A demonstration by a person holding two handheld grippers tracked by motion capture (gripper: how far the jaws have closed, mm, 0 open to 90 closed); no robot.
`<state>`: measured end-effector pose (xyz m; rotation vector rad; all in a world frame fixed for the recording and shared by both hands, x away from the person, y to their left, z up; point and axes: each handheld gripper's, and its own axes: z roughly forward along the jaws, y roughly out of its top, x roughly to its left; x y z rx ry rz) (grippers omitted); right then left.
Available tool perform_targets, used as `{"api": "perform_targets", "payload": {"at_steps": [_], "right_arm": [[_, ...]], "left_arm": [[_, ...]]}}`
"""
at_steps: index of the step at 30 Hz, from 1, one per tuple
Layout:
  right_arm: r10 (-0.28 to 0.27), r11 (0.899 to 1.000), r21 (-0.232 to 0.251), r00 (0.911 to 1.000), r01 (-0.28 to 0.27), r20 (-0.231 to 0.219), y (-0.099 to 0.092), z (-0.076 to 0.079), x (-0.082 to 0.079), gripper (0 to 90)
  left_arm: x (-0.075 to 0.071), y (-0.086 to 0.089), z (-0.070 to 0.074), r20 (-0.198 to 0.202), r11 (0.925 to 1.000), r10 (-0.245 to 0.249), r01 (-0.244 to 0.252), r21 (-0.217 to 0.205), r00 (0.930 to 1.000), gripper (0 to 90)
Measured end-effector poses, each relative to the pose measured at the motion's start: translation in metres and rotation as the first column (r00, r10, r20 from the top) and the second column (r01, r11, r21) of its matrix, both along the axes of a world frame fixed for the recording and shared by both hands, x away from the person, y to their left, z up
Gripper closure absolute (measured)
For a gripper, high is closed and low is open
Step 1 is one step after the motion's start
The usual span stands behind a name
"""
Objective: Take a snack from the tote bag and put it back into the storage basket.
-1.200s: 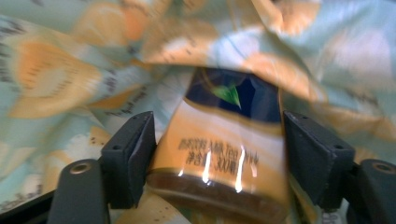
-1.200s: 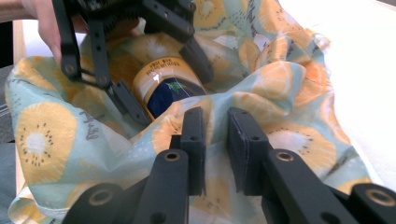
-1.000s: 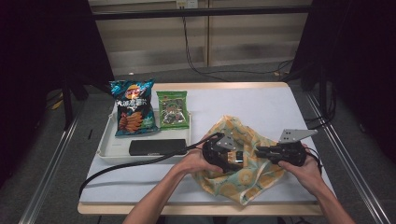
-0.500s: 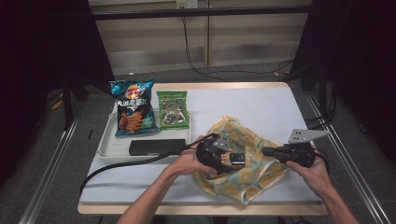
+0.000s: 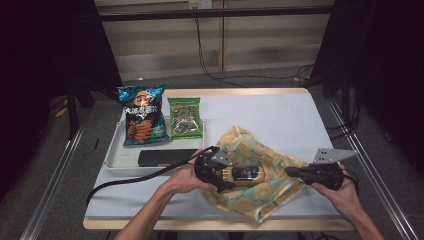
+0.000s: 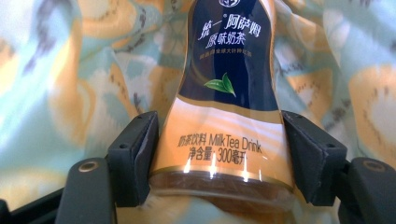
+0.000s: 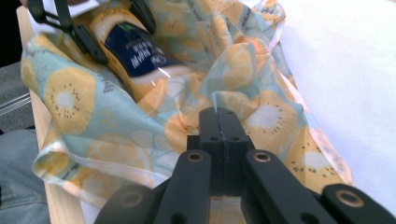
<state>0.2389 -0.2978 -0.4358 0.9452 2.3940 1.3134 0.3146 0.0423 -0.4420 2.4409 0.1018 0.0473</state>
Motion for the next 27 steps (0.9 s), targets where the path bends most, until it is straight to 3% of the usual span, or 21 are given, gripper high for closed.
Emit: {"api": "perform_targets", "payload": {"at_steps": [8,12,15,16,19,23,24,26,27], "right_arm": [[0.007,1.0,0.002,1.0,-0.007,0.003,0.002,-0.002,0.0,89.0],[0.008,1.0,0.01,0.9999,-0.008,0.01,0.004,0.0,0.002,85.5],[0.014,1.0,0.021,0.9998,-0.015,0.012,0.006,0.002,0.004,81.7],[0.012,1.0,0.023,0.9998,-0.013,0.014,0.007,0.002,0.005,80.6],[0.02,1.0,0.022,0.9997,-0.021,0.015,0.009,0.002,0.006,78.8],[0.023,1.0,0.02,0.9996,-0.023,0.015,0.009,0.001,0.007,78.2],[0.022,0.999,0.023,0.9997,-0.022,0.015,0.009,0.001,0.006,78.2],[0.026,0.999,0.024,0.9996,-0.027,0.012,0.009,0.0,0.005,78.2],[0.027,0.999,0.02,0.9995,-0.028,0.013,0.008,-0.001,0.004,78.2]], "left_arm": [[0.001,0.006,-0.001,-0.041,0.9995,0.029,-0.028,0.015,0.9987,31.1],[0.004,0.004,0.002,-0.059,0.9988,0.032,-0.034,-0.036,0.9977,30.8],[0.005,0.003,0.009,-0.087,0.9904,0.033,-0.044,-0.131,0.9957,33.4],[0.005,0.002,0.01,-0.089,0.9891,0.042,-0.054,-0.137,0.9952,33.4],[0.007,-0.006,0.012,-0.069,0.9908,0.05,-0.058,-0.122,0.9964,33.0],[0.007,-0.021,0.013,-0.078,0.9954,0.035,-0.041,-0.087,0.9963,33.2],[0.006,-0.025,0.009,-0.095,0.9933,0.033,-0.043,-0.108,0.9949,33.3],[0.009,-0.034,0.007,-0.079,0.9972,0.04,-0.044,-0.06,0.9961,33.5],[0.011,-0.037,0.005,-0.101,0.9961,0.04,-0.048,-0.074,0.9941,33.2]]}}
